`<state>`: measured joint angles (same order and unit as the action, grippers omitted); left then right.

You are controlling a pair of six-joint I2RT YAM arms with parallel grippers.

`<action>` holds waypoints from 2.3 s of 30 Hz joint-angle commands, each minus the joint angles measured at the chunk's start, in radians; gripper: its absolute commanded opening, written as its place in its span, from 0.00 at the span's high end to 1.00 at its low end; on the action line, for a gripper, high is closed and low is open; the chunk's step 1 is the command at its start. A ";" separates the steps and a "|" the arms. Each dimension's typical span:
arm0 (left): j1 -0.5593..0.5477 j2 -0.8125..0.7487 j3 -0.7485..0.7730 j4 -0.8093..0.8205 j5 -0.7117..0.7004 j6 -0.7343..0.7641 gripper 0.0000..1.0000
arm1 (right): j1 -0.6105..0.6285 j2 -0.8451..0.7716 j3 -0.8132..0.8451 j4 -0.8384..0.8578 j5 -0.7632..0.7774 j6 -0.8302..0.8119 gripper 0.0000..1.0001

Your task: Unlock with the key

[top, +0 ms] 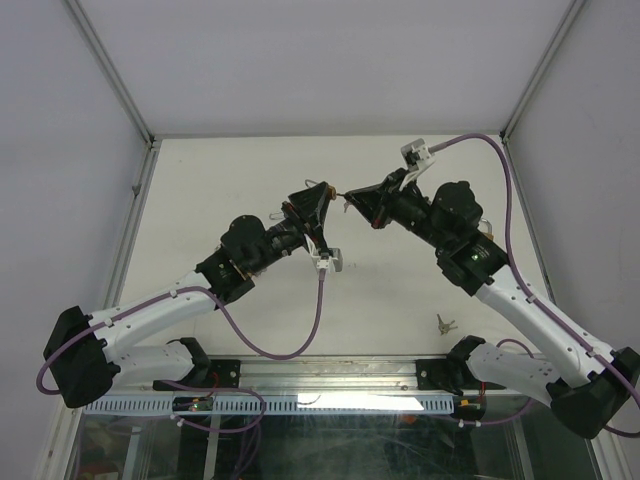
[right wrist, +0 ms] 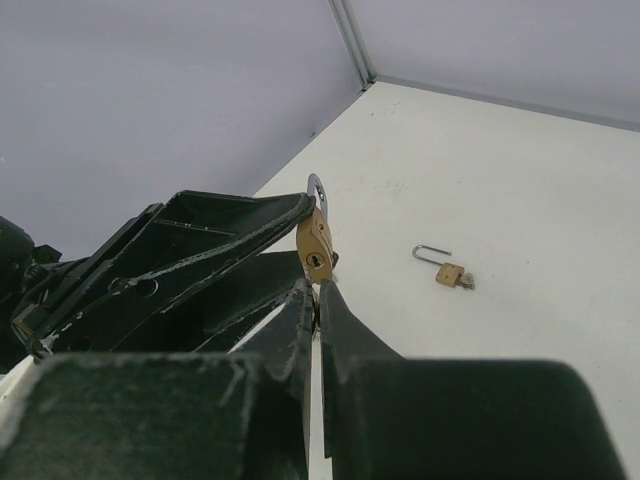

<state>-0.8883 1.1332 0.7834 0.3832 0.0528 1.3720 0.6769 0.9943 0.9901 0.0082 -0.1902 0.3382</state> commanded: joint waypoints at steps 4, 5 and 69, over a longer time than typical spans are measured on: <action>0.009 -0.005 0.050 0.045 -0.001 -0.007 1.00 | 0.004 -0.024 0.002 0.054 0.008 -0.034 1.00; 0.009 -0.005 0.049 0.045 0.001 -0.011 1.00 | 0.006 -0.022 0.006 0.051 0.004 -0.038 1.00; -0.005 -0.011 0.066 0.050 0.113 -0.025 1.00 | -0.082 -0.025 0.156 -0.114 -0.336 -0.638 1.00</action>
<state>-0.8845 1.1488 0.8242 0.3672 0.1341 1.3121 0.5987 0.9928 1.1160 -0.1287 -0.4931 -0.2733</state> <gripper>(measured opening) 0.264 0.010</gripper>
